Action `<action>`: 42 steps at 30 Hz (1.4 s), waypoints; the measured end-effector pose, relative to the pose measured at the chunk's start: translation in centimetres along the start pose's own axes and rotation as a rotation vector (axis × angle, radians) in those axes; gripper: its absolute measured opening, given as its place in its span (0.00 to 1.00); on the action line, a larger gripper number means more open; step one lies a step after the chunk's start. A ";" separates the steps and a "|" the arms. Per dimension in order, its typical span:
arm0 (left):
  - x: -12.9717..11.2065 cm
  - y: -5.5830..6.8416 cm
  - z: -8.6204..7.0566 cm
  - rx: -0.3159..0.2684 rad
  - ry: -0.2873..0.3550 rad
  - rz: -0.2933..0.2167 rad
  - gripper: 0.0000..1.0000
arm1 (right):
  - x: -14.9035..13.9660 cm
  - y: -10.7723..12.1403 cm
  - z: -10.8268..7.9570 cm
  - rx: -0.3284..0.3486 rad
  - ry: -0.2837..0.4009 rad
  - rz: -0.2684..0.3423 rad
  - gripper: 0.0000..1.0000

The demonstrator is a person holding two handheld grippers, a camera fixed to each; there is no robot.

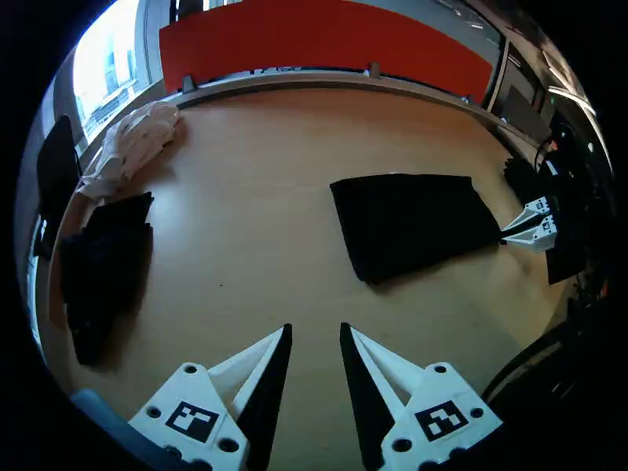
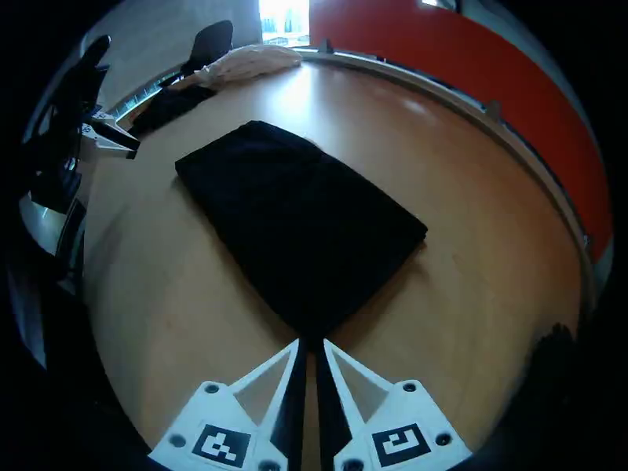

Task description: Fold towel

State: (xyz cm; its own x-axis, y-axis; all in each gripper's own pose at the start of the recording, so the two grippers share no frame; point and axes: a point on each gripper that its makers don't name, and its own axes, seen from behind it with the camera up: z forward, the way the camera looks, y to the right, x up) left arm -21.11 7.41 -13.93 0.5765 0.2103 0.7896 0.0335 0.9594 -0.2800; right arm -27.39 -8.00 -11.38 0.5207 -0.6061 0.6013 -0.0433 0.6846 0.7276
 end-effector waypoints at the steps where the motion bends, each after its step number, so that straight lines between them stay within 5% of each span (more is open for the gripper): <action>1: 0.0 0.0 0.0 0.000 0.000 0.000 0.44 | 0.0 0.0 0.0 0.000 0.001 0.001 0.06; 21: 0.2 -0.1 0.3 -0.002 -0.003 -0.007 0.44 | 2.8 0.7 -1.4 -0.028 0.071 0.009 0.06; 42: 1.7 -0.3 0.2 0.001 0.019 -0.002 0.44 | 10.4 2.2 -7.2 -0.105 0.221 -0.045 0.06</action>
State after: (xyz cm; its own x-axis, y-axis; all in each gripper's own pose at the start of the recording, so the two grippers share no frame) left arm -20.33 7.52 -12.42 0.5918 0.2047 0.7797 0.0336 0.9601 -0.2775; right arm -15.88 -9.89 -5.88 0.6941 -0.5417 0.4740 0.0673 0.7045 0.7066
